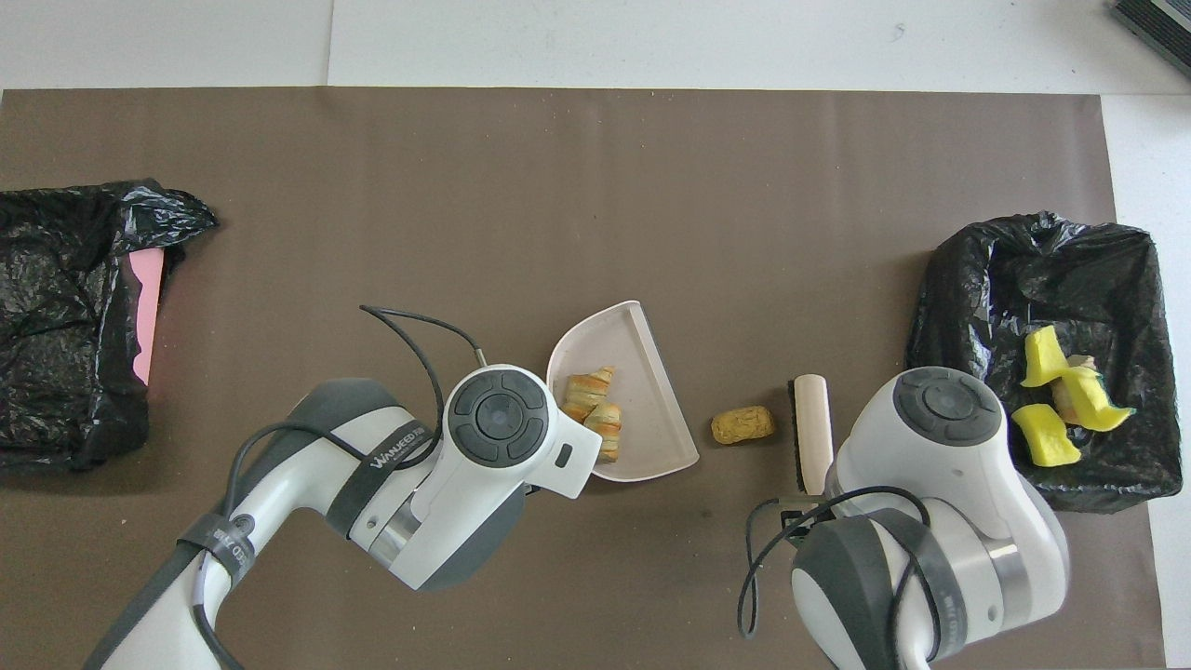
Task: Sweep and dump trash in bin
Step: 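Sweep the tan chunks into the dustpan with the right gripper's brush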
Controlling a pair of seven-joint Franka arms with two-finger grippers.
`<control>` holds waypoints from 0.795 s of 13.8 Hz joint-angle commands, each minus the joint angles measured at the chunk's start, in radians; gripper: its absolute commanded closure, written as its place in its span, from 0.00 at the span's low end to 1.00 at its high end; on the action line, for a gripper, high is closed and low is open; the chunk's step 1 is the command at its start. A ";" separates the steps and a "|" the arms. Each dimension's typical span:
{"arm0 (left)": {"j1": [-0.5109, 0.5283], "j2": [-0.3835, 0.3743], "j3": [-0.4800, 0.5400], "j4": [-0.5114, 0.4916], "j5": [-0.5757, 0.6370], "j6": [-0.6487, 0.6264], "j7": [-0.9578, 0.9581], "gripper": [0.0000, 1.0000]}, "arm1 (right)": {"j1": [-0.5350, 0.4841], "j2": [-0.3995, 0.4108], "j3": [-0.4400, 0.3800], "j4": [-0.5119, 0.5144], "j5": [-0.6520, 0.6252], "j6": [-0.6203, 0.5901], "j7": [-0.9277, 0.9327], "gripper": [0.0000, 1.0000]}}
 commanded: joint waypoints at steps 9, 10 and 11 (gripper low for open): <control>-0.004 -0.055 0.012 -0.067 -0.008 0.035 0.026 1.00 | 0.032 0.019 0.014 -0.006 0.466 0.066 -0.311 1.00; -0.001 -0.054 0.012 -0.067 -0.009 0.038 0.028 1.00 | 0.046 0.021 0.012 -0.003 0.538 0.069 -0.319 1.00; -0.001 -0.054 0.012 -0.069 -0.009 0.037 0.028 1.00 | 0.047 0.025 0.012 0.007 0.587 0.073 -0.319 1.00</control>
